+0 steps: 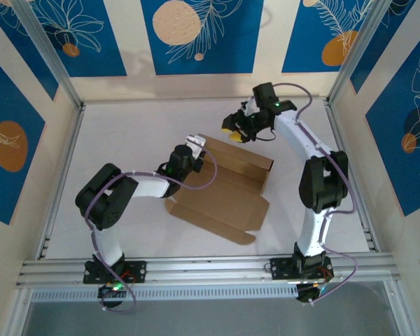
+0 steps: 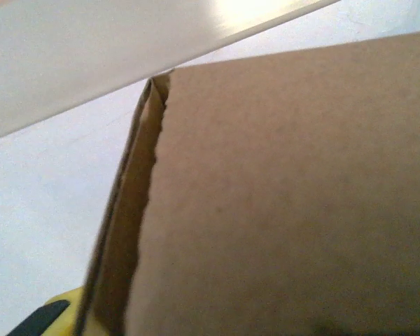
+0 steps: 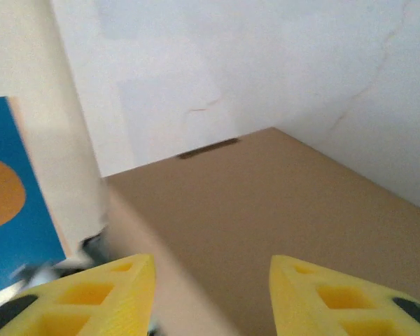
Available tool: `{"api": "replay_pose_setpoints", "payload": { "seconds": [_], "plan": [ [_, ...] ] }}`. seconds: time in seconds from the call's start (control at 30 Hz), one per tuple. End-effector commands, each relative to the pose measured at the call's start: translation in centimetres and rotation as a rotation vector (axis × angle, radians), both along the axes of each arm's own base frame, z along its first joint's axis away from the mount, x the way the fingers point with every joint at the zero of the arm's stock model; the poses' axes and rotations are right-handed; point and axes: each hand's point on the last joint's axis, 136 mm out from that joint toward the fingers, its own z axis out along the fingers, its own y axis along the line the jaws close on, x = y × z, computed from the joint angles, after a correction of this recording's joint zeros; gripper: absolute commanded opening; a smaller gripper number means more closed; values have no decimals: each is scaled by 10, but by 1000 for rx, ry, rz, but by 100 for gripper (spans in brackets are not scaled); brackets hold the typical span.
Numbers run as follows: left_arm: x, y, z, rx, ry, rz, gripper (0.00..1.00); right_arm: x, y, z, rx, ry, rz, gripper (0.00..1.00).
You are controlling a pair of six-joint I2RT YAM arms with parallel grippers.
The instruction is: Fold the paper box
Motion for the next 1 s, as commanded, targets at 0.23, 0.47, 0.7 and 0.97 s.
{"api": "replay_pose_setpoints", "payload": {
  "seconds": [0.23, 0.47, 0.7, 0.97],
  "plan": [
    [-10, 19, 37, -147, -58, -40, 50, -20, -8, 25, -58, -68, 65, 40],
    [-16, 26, 28, -105, -38, -43, 44, -36, 13, 33, -68, -91, 145, 36],
    [-5, 23, 16, -90, -12, -22, 43, -37, 23, 30, -75, -80, 162, 36],
    [4, 16, 7, -68, 5, -29, 27, -41, 48, 20, -37, -32, 205, 35]
  ]
}}
